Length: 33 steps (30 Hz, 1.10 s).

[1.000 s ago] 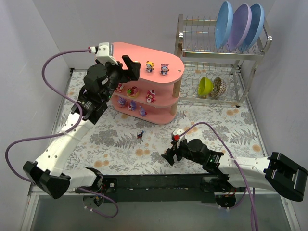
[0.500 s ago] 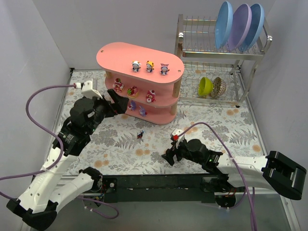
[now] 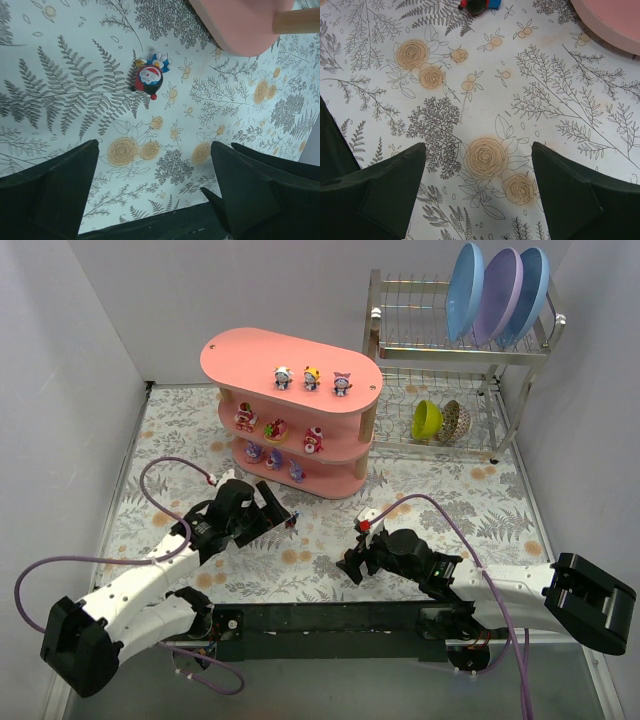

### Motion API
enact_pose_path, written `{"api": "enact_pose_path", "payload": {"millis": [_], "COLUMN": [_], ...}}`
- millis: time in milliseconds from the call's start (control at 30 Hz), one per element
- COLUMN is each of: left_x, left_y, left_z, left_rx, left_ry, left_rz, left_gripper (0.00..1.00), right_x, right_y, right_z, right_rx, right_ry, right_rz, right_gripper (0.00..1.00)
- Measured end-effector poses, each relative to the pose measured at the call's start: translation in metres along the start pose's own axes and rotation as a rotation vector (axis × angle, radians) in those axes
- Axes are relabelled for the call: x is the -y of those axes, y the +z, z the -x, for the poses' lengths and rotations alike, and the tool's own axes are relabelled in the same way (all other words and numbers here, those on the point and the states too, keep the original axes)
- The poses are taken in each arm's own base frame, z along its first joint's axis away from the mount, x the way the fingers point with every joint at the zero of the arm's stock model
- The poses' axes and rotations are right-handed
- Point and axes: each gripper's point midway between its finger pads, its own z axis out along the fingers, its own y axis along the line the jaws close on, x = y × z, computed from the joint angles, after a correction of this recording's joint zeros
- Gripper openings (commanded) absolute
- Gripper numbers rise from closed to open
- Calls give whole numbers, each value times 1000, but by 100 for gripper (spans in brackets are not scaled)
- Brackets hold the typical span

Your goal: Place and organize the plastic toys onto the shelf

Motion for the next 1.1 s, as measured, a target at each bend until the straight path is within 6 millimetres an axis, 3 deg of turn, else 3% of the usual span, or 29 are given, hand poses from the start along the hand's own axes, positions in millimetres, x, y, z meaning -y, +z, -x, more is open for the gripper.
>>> {"api": "enact_pose_path", "payload": {"millis": [267,567,733,1100], "left_x": [12,-4,-6,-2], "left_y": [40,75,87,96], "left_z": [-20,-23,-21,-22], "left_rx": [-20,40,63,71], "left_ry": [-59,-127,-149,-178], "left_rz": [38,149,161,143], "left_gripper": [80,66,62,28], "right_x": [3,3,5,7], "right_y": [-1,-1,-2,-3], "right_z": [3,4,6,2], "right_rx": [11,15,24,19], "right_ry": [3,5,8,9], "right_rz": [-16,-20,-29,-37], "right_gripper": [93,93,93,93]}}
